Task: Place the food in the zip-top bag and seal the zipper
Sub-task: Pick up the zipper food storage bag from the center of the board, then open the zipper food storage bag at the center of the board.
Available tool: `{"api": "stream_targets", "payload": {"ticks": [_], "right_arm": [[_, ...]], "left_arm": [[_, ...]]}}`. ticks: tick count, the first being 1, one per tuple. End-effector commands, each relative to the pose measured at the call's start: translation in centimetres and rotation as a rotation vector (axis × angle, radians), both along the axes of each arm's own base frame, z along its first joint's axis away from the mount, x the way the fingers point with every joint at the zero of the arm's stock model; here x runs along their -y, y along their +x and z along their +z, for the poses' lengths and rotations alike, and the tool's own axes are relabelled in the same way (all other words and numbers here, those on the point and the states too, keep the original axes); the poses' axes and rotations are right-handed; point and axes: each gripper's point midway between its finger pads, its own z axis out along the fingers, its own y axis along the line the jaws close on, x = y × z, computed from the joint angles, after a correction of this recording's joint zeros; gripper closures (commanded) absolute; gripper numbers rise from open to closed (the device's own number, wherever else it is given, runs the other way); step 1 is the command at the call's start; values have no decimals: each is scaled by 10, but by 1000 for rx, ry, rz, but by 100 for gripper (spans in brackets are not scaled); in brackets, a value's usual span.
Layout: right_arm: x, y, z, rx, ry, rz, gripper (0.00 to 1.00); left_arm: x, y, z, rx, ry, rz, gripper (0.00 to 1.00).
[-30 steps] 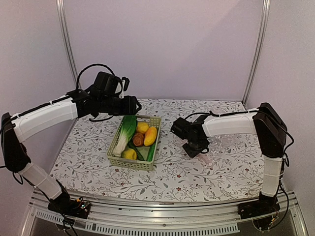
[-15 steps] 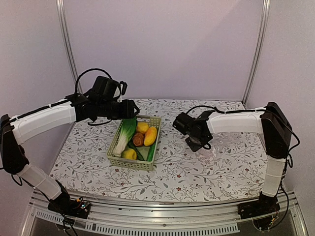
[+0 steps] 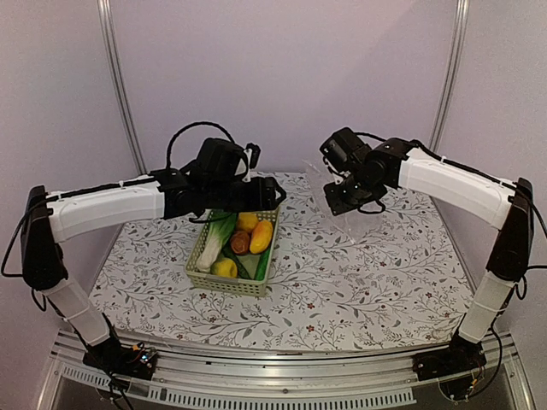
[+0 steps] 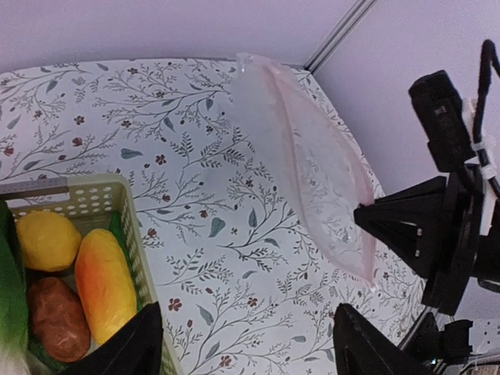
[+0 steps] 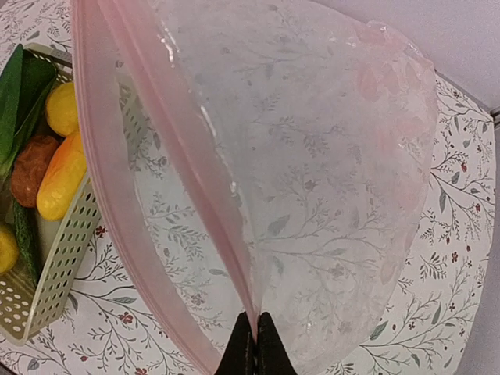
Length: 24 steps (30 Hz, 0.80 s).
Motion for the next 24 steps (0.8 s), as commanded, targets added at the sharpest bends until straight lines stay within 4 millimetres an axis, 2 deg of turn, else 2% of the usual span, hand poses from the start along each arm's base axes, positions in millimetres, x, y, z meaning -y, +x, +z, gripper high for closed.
{"api": "stream_targets", "payload": {"ticks": [1,3,5,9,13,15,20,24], "right_arm": [[-12,-11,5,-56,82,26,100],[-16,-13,6,-67,110,34,100],[-19,-15,7,-74,131,40,100],[-25,-17,16,-73,178,51,100],[-28,-20,25,-71,219,61,100],[-27,-22,29,-70,233,57,100],[-16,-22,39,-38,226,26,100],[2,-20,52,-4,196,-3,100]], "left_arm": [[39,11,33,79,-116,-35,26],[53,14,33,60,-143,-56,26],[64,20,22,31,-125,-40,27],[70,33,0,-55,-60,23,33],[77,37,-12,-92,-64,35,38],[78,39,-17,-105,-66,42,43],[82,42,-26,-125,-67,40,57],[68,47,-40,-177,-52,102,67]]}}
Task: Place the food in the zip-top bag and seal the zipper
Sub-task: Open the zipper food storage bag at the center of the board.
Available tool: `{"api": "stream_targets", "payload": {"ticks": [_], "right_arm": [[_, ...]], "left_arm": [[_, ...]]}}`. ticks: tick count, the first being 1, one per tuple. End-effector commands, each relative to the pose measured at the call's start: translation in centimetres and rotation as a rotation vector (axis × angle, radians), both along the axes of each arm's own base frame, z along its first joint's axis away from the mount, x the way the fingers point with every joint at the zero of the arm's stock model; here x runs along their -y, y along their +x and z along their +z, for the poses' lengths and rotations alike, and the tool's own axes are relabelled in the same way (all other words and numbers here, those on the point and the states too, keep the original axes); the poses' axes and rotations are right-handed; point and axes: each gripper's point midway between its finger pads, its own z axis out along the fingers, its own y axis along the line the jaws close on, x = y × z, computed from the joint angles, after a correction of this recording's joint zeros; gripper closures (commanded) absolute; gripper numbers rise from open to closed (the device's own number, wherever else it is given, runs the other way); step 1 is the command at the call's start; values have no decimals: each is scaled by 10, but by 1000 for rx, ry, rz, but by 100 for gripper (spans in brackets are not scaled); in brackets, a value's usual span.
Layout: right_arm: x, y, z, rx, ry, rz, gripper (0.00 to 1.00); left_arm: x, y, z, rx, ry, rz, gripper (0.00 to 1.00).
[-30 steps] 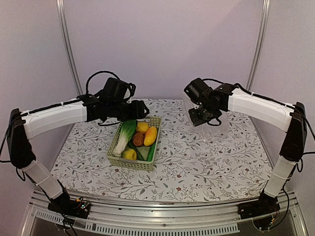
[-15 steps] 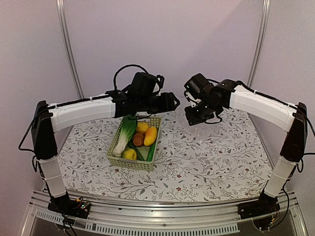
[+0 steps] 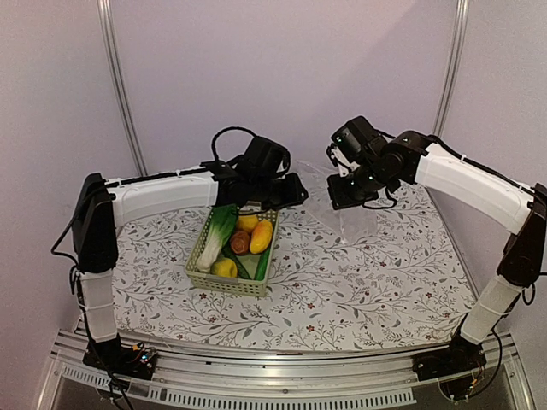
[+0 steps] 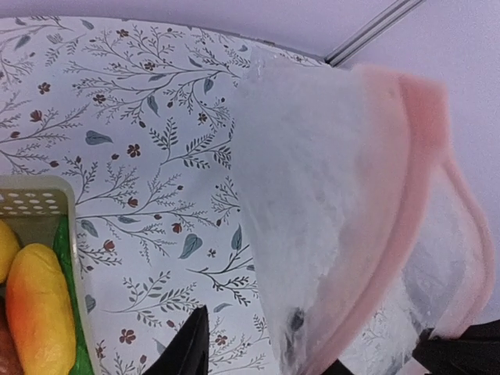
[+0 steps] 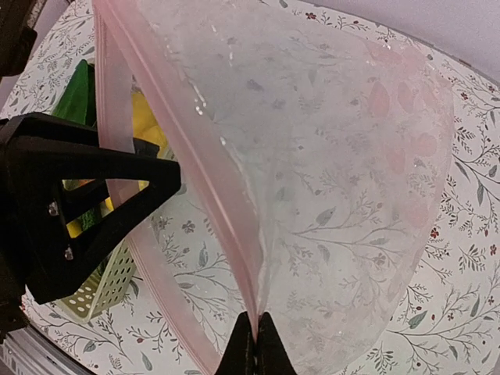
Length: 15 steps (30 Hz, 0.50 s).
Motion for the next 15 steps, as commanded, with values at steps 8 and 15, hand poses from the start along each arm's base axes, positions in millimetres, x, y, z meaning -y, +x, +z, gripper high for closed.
{"api": "stream_targets", "payload": {"ticks": [8,15], "right_arm": [[59,8,49,111,-24,-124,100],[70,11,58,128,4,-167,100]], "left_arm": [[-18,5,-9,-51,-19,63,71],[-16,10,2,-27,15,48,66]]}}
